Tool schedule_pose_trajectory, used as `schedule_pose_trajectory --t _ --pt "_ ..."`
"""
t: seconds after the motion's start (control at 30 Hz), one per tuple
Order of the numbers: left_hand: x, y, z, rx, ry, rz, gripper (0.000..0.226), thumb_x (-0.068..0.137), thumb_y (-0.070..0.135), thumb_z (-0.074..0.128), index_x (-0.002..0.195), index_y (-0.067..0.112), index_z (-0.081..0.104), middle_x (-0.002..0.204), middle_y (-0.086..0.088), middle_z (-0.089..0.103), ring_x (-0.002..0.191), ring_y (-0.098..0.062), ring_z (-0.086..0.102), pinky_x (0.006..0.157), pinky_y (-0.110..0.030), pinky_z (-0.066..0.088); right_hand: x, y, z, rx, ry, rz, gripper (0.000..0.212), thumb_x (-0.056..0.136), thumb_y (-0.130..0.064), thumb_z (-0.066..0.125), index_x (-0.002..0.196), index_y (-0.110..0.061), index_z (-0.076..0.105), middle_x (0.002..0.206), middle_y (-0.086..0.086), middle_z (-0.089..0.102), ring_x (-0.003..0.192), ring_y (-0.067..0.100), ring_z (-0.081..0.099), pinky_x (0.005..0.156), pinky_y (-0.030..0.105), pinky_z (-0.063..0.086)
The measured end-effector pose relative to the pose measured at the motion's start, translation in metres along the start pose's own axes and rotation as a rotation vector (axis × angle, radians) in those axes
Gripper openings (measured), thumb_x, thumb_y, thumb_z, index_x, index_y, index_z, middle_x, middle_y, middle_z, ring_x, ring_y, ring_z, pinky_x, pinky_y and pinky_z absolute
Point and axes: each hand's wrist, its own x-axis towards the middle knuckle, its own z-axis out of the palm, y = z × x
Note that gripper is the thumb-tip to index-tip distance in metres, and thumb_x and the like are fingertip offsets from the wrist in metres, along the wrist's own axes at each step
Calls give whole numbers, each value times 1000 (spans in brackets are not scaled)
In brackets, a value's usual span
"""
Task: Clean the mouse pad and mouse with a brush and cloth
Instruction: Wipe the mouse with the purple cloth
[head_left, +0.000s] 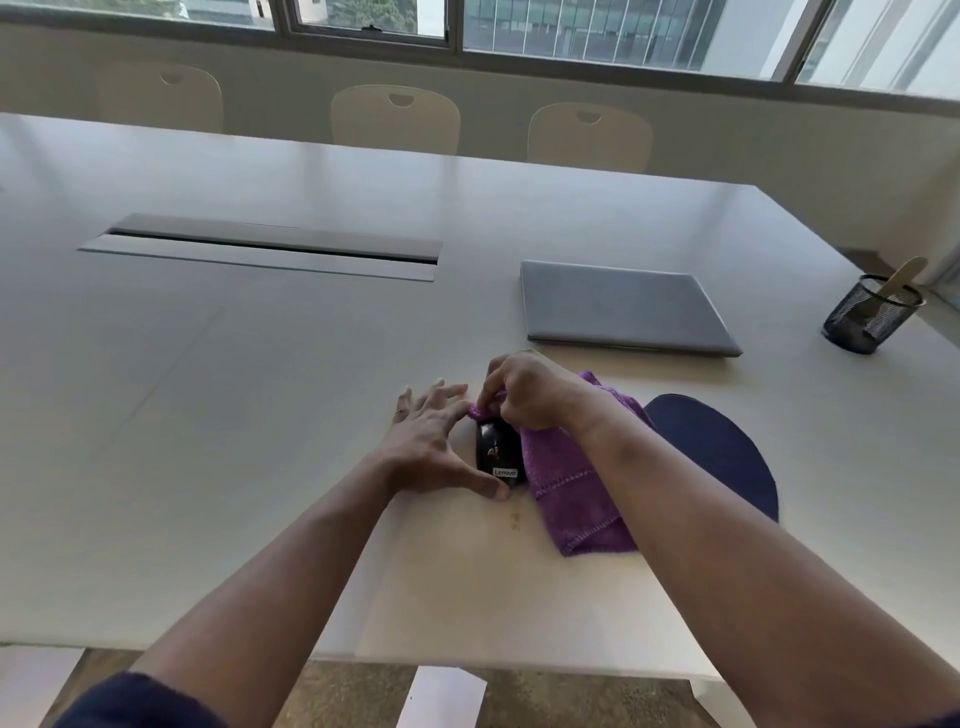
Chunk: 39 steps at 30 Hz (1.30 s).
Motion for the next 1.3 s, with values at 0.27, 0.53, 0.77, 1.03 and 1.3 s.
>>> schedule_pose_trajectory --t 0.27,0.53,0.77,1.03,1.3 --pt "0 0 0 8 -10 19 112 43 86 67 143 45 36 162 12 10 147 -4 -16 117 -46 -20 2 -10 -11 -9 -117 1 15 80 -16 73 85 -28 81 90 -12 69 83 7 64 83 24 53" --pt "0 1 -1 13 -18 19 120 40 86 66 147 43 31 162 8 9 148 -6 -13 118 -45 -19 -5 -19 -11 -39 -256 -31 22 82 -13 71 92 -29 80 85 -21 58 79 -2 55 64 -2 35" --pt "0 1 0 43 -17 19 113 46 85 67 146 43 33 161 8 11 148 -6 -12 118 -46 -18 -14 -12 -6 -38 -63 -68 15 90 -19 67 98 -23 80 102 -4 62 92 9 56 79 11 41" --pt "-1 1 0 28 -13 -4 120 38 88 63 146 46 30 161 7 12 149 -6 -10 117 -45 -19 -31 -10 -13 -56 -233 -150 26 84 -6 68 94 -26 80 86 -23 58 85 -11 49 69 -7 31" --pt "1 -1 1 30 -24 -1 117 40 88 63 144 48 30 163 8 9 148 -4 -14 117 -46 -19 -27 -11 -3 -53 -46 -134 20 90 -13 65 96 -26 80 96 -17 59 91 3 57 76 10 43"
